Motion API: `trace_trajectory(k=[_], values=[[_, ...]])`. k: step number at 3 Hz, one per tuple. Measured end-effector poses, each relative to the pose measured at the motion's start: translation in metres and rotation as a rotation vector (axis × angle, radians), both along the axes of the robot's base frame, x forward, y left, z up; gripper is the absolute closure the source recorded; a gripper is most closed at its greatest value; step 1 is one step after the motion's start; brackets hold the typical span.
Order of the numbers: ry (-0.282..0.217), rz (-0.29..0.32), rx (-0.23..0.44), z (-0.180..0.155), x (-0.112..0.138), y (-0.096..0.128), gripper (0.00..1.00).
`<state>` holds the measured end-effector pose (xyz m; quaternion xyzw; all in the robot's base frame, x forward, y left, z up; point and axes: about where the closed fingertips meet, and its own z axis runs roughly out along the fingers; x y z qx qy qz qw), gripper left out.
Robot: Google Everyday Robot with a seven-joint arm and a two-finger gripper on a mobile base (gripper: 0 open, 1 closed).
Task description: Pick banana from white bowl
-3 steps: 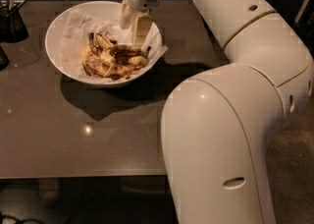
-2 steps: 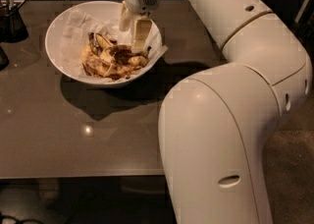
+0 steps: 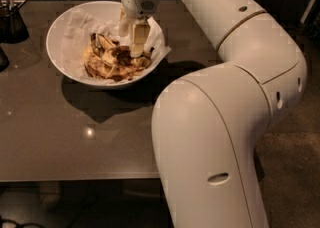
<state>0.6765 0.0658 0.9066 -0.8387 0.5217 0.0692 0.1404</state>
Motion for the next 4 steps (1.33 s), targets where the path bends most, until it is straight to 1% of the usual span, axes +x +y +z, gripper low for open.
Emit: trace_trajectory(k=[3, 4], values=[[0.054, -0.004, 0.009, -0.015, -0.006, 0.012, 0.44], [0.071, -0.011, 0.012, -0.019, -0.007, 0.01, 0.59]])
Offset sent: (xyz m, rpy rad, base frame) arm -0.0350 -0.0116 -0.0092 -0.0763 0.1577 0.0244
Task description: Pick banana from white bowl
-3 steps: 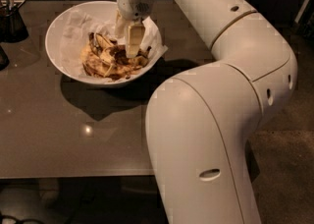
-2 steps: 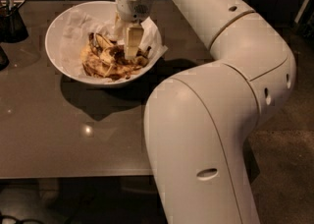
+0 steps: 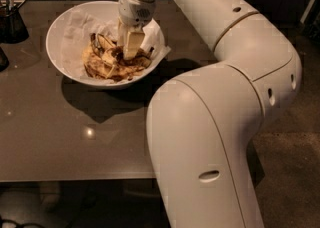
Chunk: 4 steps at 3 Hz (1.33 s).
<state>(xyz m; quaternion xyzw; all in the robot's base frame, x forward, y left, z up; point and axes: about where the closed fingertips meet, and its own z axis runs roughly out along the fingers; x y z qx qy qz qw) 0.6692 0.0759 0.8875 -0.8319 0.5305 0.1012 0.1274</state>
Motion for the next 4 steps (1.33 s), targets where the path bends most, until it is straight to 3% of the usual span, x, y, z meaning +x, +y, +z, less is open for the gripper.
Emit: trace_trajectory(k=[2, 3, 4], values=[[0.007, -0.057, -0.009, 0.003, 0.001, -0.015, 1.0], [0.007, -0.057, -0.009, 0.003, 0.001, -0.015, 1.0], [-0.064, -0.053, 0.042, 0.026, -0.005, -0.007, 1.0]])
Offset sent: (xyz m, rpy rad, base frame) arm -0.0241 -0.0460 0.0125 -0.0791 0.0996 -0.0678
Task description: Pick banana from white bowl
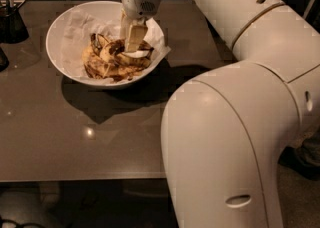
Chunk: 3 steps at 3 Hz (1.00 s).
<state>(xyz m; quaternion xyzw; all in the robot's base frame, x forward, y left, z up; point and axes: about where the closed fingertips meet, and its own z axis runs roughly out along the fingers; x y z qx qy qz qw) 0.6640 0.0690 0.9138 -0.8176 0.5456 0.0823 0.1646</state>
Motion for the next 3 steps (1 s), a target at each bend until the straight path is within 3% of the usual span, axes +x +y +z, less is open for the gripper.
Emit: trace_trajectory(k=[2, 3], values=[[-0.05, 0.009, 0.004, 0.011, -0.007, 0.01, 1.0], [-0.102, 0.058, -0.012, 0.045, -0.058, 0.032, 1.0]])
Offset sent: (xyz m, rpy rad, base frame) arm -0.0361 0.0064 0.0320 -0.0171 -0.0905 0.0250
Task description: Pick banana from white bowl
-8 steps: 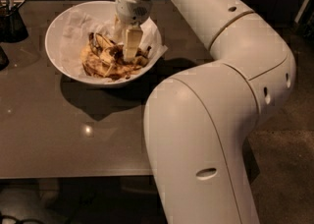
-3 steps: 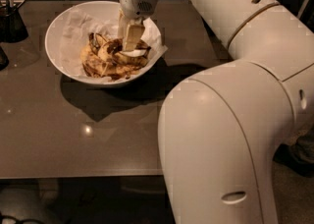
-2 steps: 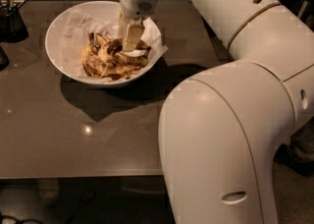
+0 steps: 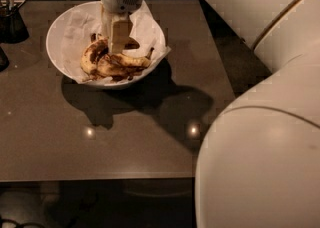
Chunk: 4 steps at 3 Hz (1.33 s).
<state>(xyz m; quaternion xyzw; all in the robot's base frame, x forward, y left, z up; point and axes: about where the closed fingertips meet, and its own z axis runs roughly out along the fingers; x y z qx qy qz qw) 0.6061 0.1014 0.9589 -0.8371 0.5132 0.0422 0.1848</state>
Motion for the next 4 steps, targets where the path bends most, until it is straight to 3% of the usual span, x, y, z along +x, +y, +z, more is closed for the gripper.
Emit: trace_trajectory(k=[2, 4], values=[[-0.005, -0.002, 0.006, 0.001, 0.001, 0.001, 1.0], [0.017, 0.016, 0.037, 0.022, -0.055, 0.022, 1.0]])
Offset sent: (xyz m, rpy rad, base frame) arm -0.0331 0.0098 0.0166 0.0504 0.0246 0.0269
